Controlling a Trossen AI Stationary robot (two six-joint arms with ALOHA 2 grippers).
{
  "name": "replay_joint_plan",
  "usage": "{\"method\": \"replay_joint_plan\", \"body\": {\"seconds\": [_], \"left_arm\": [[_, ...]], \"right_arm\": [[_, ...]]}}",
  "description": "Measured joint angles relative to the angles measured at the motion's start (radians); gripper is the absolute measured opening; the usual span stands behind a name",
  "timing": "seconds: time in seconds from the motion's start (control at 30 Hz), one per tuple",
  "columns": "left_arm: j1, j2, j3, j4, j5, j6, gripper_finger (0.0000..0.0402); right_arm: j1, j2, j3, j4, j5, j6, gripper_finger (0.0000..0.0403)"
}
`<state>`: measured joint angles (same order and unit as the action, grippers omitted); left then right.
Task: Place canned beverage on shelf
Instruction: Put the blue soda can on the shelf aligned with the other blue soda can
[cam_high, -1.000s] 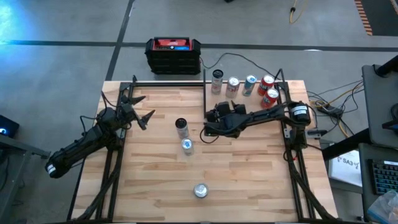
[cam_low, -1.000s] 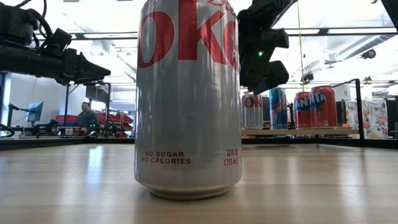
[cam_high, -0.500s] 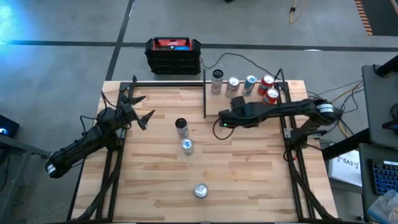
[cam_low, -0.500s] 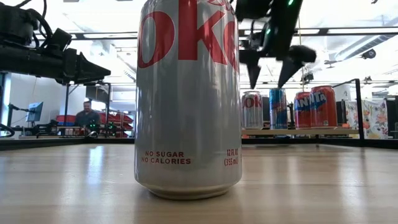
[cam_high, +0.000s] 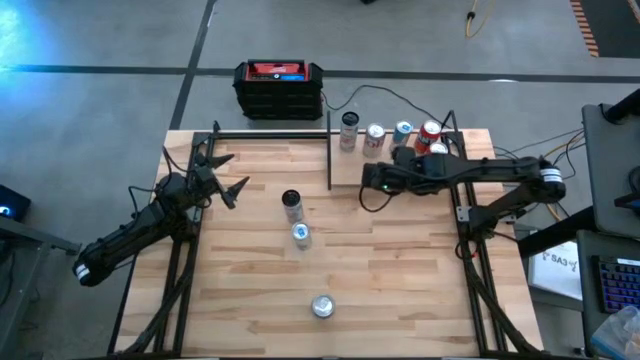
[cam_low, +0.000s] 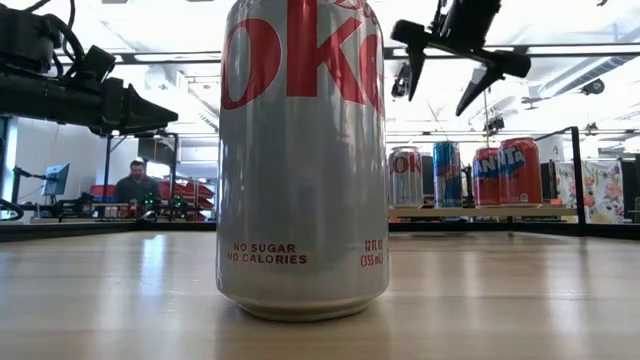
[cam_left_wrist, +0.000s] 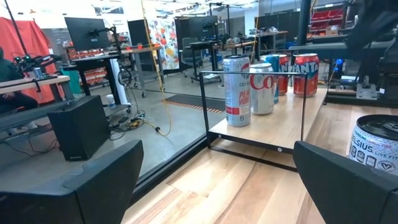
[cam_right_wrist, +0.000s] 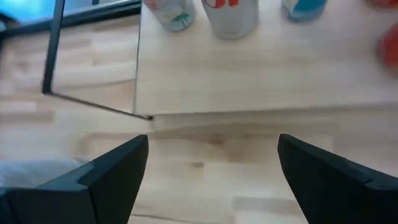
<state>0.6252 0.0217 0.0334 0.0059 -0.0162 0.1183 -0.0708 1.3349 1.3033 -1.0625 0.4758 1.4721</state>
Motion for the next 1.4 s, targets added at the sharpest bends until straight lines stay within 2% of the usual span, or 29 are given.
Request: {"method": "replay_joint_plan", "body": {"seconds": [0.1, 0.37, 0.47, 0.63, 0.83, 0.93, 1.13, 1.4], "left_arm": [[0.0, 0.0, 0.0, 0.0, 0.0, 0.0, 0.0398], [0.0, 0.0, 0.0, 0.0, 0.0, 0.0, 0.0398], [0.0, 0.0, 0.0, 0.0, 0.0, 0.0, 0.0398], [0.0, 0.0, 0.0, 0.0, 0.0, 0.0, 0.0398], [0.0, 0.0, 0.0, 0.0, 0.0, 0.0, 0.0398], [0.0, 0.0, 0.0, 0.0, 0.0, 0.0, 0.0398], [0.0, 0.0, 0.0, 0.0, 0.0, 0.0, 0.0398], [0.0, 0.0, 0.0, 0.0, 0.0, 0.0, 0.0398]], "right_arm": [[0.0, -0.003, 0.0, 0.016, -0.064, 0.13, 0.0342], [0.0, 0.011, 0.0, 0.046, -0.386, 0.421, 0.0343], [0.0, 0.011, 0.0, 0.055, -0.492, 0.465, 0.0343], [0.009, 0.016, 0.001, 0.056, -0.635, 0.424, 0.0343], [0.084, 0.054, 0.028, 0.051, -0.685, 0.337, 0.0343], [0.148, 0.083, 0.067, 0.051, -0.712, 0.379, 0.0343], [0.266, 0.173, 0.17, 0.031, -0.696, 0.475, 0.0343], [0.377, 0.383, 0.404, -0.014, -0.691, 0.546, 0.0343]]}}
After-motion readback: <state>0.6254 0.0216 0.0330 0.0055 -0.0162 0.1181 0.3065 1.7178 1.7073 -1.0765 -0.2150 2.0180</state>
